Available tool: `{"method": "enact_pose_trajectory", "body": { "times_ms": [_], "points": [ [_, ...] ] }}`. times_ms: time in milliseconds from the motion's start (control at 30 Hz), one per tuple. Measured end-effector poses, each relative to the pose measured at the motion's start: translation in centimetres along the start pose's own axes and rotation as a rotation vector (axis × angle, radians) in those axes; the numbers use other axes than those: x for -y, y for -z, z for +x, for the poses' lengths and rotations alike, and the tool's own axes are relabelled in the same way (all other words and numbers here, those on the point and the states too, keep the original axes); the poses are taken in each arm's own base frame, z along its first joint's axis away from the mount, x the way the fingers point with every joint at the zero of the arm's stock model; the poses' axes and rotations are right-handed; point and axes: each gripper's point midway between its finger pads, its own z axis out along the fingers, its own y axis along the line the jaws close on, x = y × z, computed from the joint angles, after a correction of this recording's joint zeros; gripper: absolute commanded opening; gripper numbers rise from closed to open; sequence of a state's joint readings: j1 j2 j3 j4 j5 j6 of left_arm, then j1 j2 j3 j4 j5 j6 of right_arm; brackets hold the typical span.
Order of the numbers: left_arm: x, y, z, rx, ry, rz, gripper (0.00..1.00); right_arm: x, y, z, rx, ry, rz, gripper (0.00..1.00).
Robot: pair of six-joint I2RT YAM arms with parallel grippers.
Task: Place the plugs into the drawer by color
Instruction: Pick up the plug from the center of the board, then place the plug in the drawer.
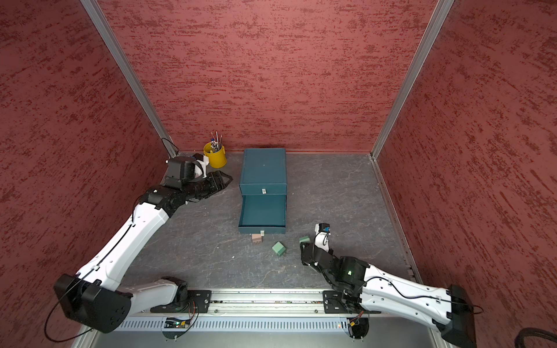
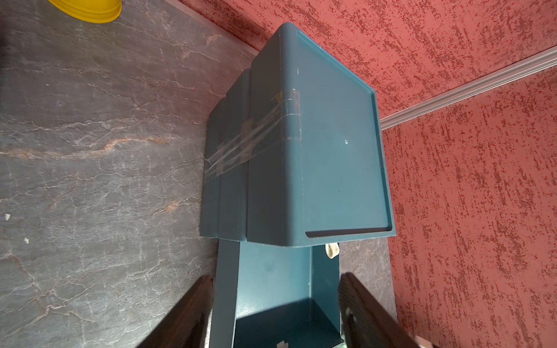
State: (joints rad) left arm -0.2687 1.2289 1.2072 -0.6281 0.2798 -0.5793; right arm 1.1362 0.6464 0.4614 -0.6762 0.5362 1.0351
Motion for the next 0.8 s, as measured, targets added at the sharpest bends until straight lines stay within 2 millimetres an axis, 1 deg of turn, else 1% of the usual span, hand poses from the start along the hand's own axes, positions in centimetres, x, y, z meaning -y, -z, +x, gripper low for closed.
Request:
{"method": "enact_pose_trajectory", "body": {
  "times_ms": [67,100,167,233,267,333,433,500,567,667,767,800],
  "points": [
    [0.1,0.1,0.0,0.006,0.000,0.005,0.69,-0.2,1.7,-1.7,0.020,0.003,0.015,0.14],
    [0.1,0.3,-0.1,0.014,0.003,0.010,0.70,-0.7,2.5,-2.9,0.035,0.005,0.011,0.14],
    [0.4,1.0,-0.1,0.031,0.001,0.023,0.70,-2.5,3.8,-4.9,0.053,0.020,0.000,0.13],
    [0.8,1.8,-0.3,0.056,-0.004,0.041,0.70,-5.1,4.0,-6.6,0.056,0.060,-0.006,0.13],
    [1.1,2.2,-0.5,0.070,-0.007,0.049,0.69,-6.1,3.8,-6.9,0.051,0.078,-0.007,0.13],
    [1.5,3.0,-0.9,0.106,-0.019,0.065,0.69,-8.7,2.6,-7.3,0.031,0.119,-0.021,0.12],
    [1.6,4.0,-0.7,0.143,-0.038,0.067,0.70,-11.3,0.1,-6.8,-0.015,0.159,-0.040,0.12],
    [1.7,4.7,-0.2,0.160,-0.060,0.067,0.70,-12.5,-1.5,-6.5,-0.044,0.175,-0.052,0.12],
    [1.9,5.4,0.3,0.175,-0.083,0.070,0.70,-13.5,-2.7,-6.4,-0.062,0.183,-0.066,0.12],
    [2.4,6.3,1.3,0.187,-0.120,0.086,0.70,-14.9,-3.8,-6.8,-0.069,0.181,-0.098,0.13],
    [2.9,6.7,3.1,0.176,-0.156,0.110,0.71,-15.5,-4.6,-7.6,-0.066,0.164,-0.114,0.23],
    [3.0,6.8,3.8,0.165,-0.167,0.119,0.71,-15.5,-4.8,-7.8,-0.063,0.157,-0.114,0.29]
  ]
}}
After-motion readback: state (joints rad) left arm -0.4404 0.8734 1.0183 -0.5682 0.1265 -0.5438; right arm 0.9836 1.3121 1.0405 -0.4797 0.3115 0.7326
